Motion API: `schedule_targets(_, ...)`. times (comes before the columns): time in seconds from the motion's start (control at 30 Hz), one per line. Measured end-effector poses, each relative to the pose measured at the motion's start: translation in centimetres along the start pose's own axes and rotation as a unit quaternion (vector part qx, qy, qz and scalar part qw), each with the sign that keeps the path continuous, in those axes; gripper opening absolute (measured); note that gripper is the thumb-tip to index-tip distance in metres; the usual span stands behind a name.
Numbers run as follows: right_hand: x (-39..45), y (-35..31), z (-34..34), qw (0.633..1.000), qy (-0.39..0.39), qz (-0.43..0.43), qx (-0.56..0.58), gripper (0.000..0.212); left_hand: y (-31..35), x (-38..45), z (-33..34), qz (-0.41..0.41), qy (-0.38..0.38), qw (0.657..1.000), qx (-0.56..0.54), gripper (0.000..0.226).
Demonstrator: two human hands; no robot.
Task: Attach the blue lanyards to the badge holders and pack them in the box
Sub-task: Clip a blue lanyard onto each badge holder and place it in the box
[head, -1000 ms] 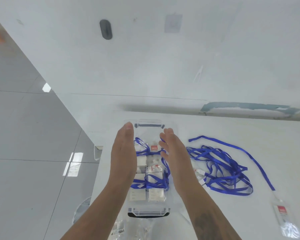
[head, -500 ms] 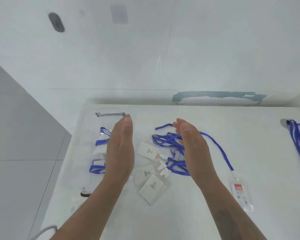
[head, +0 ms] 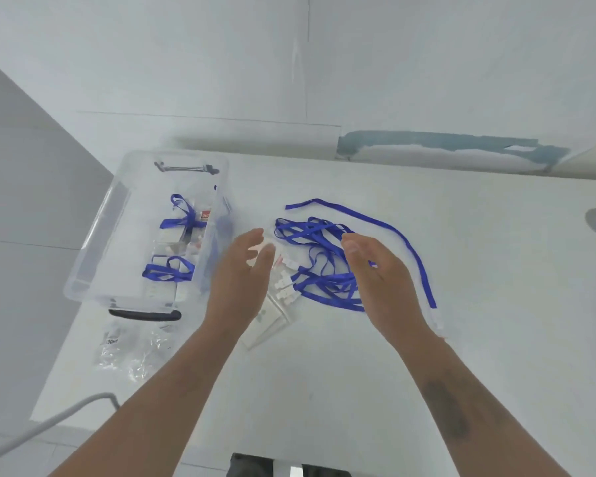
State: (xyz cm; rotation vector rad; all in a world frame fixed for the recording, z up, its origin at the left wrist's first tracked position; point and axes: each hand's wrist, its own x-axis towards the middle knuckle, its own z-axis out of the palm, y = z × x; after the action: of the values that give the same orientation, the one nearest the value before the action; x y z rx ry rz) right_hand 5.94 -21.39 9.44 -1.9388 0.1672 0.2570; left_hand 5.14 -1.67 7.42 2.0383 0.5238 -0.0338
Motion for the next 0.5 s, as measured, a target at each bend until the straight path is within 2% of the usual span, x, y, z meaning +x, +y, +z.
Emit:
schedule_targets(0.1,-0.1,1.6,1.4,0.999,-0.031,0.026,-0.024,0.03,-3.6,0.0,0.9,-0.026,-0.057,0.987,0.148,0.045)
schedule_targets(0.27,-0.2,3.5,3.9,0.995,-0.065,0.052,-0.059,0.025,-7.6,-0.9,2.0,-0.016,-0.125,0.929,0.347,0.063)
schedule_targets(0.37,-0.2,4.4,5.4,0.993,-0.079,0.05,-0.069,0.021,-8.8,-0.8,2.4,-0.002,-0.139,0.904,0.404,0.071)
schedule_targets(0.5,-0.3,5.3,6.4,0.991,-0.091,0.057,-0.078,0.024,-9.1,-0.2,2.6,0.021,-0.137,0.894,0.427,0.069)
